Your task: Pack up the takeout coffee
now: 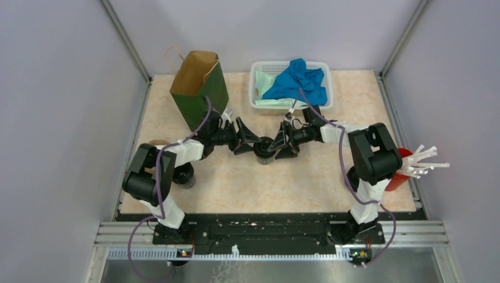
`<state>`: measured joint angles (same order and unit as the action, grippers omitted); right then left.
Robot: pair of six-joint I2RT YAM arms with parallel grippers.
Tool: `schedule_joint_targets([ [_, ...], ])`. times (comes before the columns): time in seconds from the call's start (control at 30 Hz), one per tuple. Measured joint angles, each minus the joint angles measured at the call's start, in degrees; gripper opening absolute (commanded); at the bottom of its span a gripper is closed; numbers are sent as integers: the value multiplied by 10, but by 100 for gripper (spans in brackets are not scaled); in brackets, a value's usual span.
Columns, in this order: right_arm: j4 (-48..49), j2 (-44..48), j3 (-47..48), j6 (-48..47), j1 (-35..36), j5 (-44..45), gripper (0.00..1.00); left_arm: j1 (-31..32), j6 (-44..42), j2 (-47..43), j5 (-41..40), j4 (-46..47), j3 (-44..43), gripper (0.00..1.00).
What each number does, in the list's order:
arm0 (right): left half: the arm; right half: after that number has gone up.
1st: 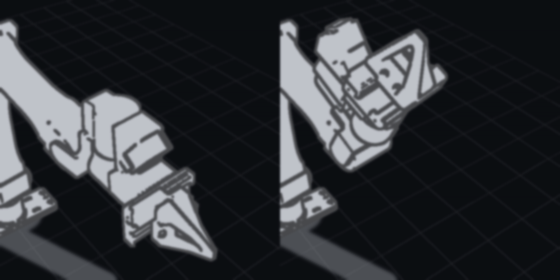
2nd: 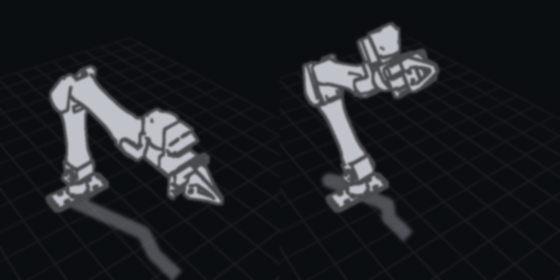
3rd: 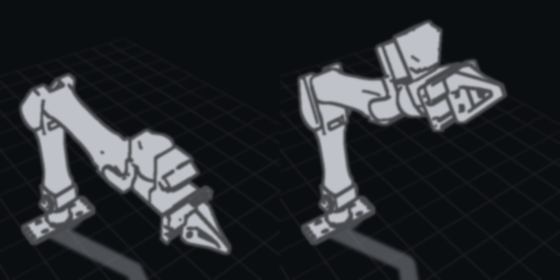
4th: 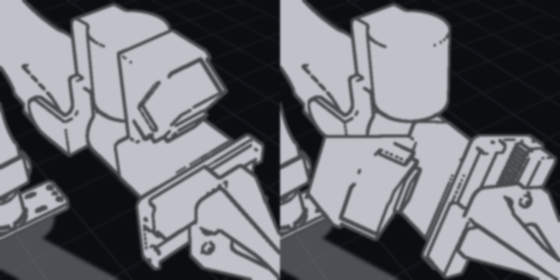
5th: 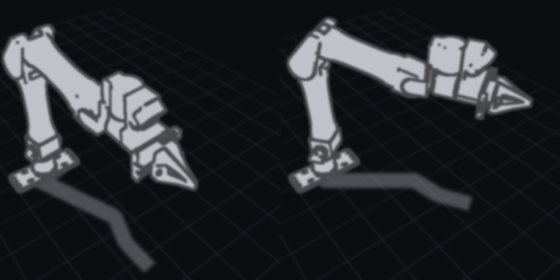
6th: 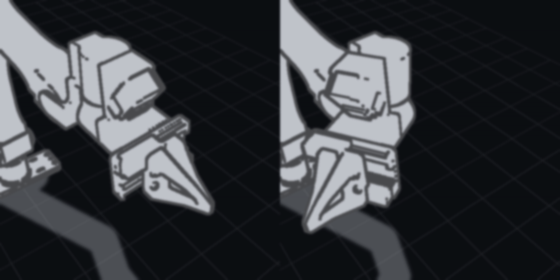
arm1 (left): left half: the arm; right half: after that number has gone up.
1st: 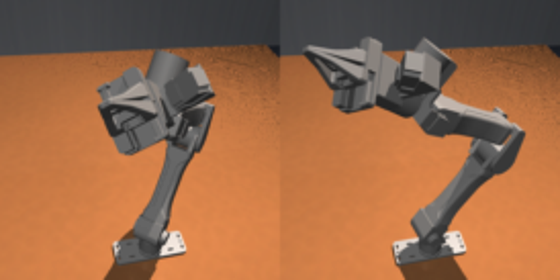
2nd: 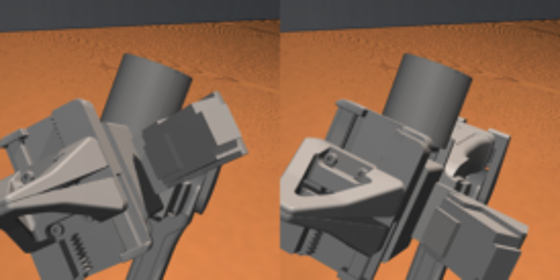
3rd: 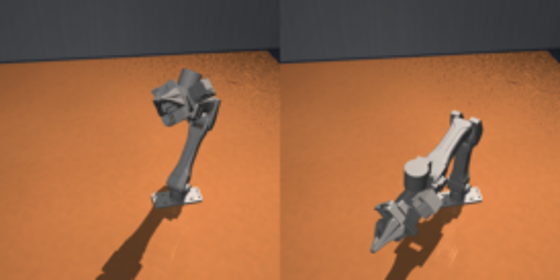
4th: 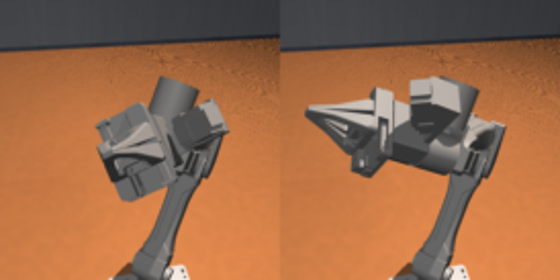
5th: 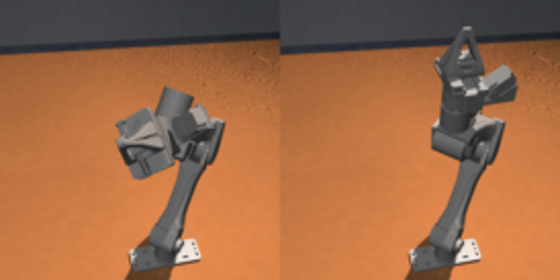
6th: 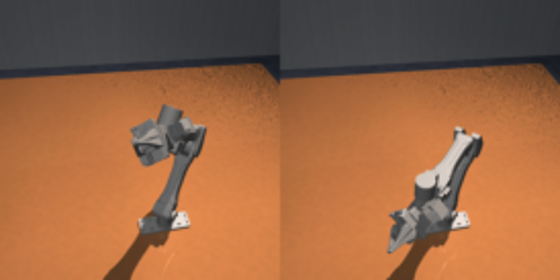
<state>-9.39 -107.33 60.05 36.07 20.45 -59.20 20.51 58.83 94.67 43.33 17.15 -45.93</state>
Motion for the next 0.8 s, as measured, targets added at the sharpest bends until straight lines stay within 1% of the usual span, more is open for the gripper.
schedule_joint_targets([
  [0.13,0,0,0,0,0,0,67,-1,2,6,0,8,0,70],
  [0.47,2,0,0,2,0,0,67,-2,11,31,6,23,0,69],
  [0.57,6,-2,0,4,0,0,67,-2,13,33,5,27,0,67],
  [0.67,28,-3,-9,14,0,-4,67,-3,16,34,2,29,1,65],
  [0.8,96,-17,-37,47,-4,-30,67,-8,28,40,5,45,11,63],
])
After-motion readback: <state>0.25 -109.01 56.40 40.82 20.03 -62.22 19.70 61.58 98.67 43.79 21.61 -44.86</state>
